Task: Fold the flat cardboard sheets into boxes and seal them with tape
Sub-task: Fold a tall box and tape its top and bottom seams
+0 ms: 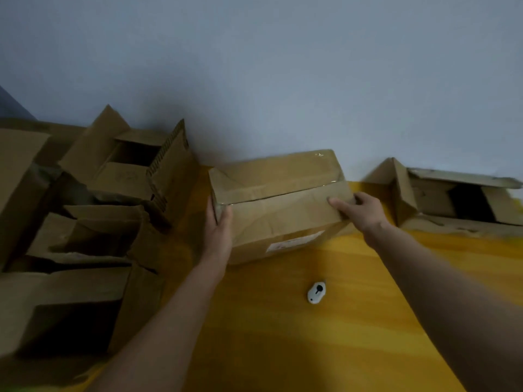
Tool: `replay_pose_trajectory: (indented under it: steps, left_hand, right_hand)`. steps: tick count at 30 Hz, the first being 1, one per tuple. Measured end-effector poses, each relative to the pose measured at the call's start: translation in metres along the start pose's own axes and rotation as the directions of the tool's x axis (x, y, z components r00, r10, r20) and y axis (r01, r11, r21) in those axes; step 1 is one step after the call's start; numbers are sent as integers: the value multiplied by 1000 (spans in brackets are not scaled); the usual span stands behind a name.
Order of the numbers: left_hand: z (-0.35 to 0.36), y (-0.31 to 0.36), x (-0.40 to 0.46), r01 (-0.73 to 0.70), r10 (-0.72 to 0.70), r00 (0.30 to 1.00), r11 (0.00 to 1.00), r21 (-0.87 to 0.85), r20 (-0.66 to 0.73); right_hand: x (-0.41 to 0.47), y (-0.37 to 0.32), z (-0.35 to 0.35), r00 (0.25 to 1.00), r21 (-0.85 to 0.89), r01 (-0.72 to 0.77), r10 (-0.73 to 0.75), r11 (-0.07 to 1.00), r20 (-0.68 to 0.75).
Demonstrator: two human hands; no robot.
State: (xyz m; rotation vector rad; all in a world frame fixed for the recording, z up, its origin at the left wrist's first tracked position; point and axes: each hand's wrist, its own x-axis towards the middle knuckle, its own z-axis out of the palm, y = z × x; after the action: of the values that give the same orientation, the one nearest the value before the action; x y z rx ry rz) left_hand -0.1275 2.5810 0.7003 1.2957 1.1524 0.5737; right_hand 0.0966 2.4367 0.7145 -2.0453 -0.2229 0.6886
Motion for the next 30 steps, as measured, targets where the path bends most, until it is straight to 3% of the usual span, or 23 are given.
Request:
replay_pose_trajectory:
  steps: [3, 6, 10, 13, 16, 19, 21, 23, 26, 30]
  left_hand:
    - [-22, 21, -7, -175, 174, 984, 984, -15, -25]
    - [-37, 46, -10, -214, 203, 969, 974, -67, -143]
    - [-45, 50, -17, -234, 237, 965, 971, 43, -115]
    - [-43, 31, -29, -118, 134, 988, 975, 187, -79]
    - [-43, 16, -38, 26, -6, 994, 984, 176, -114]
    - [-47, 14, -33, 207, -181, 975, 951, 231, -131]
    - [-45, 15, -27, 336, -304, 939, 910, 242, -159]
    - [-39, 16, -29, 378, -367, 926, 893, 243, -91]
    - [-38, 14, -34, 283, -284, 958, 919, 274, -39]
    - [-55, 18, -38, 51, -20, 995, 948, 316, -99]
  right_hand:
    - [-15, 4, -6, 994, 95, 22, -32, 995, 108]
    - [-26, 3, -10, 989, 189, 86, -107, 978, 103]
    - [-42, 23, -6, 976, 46, 193, -197, 980, 91]
    - [-51, 47, -6, 985, -27, 146, -143, 989, 93]
    - [-46, 50, -9, 998, -150, -12, 21, 989, 58]
    - [-41, 31, -15, 999, -18, -51, 51, 999, -15]
    - [-37, 18, -14, 992, 80, -107, 100, 991, 82]
    - [-37, 12, -8, 963, 15, -152, 145, 988, 226]
    - [-43, 13, -6, 964, -48, -79, 88, 996, 251]
    - [-48, 20, -23, 982, 192, 51, -84, 980, 171]
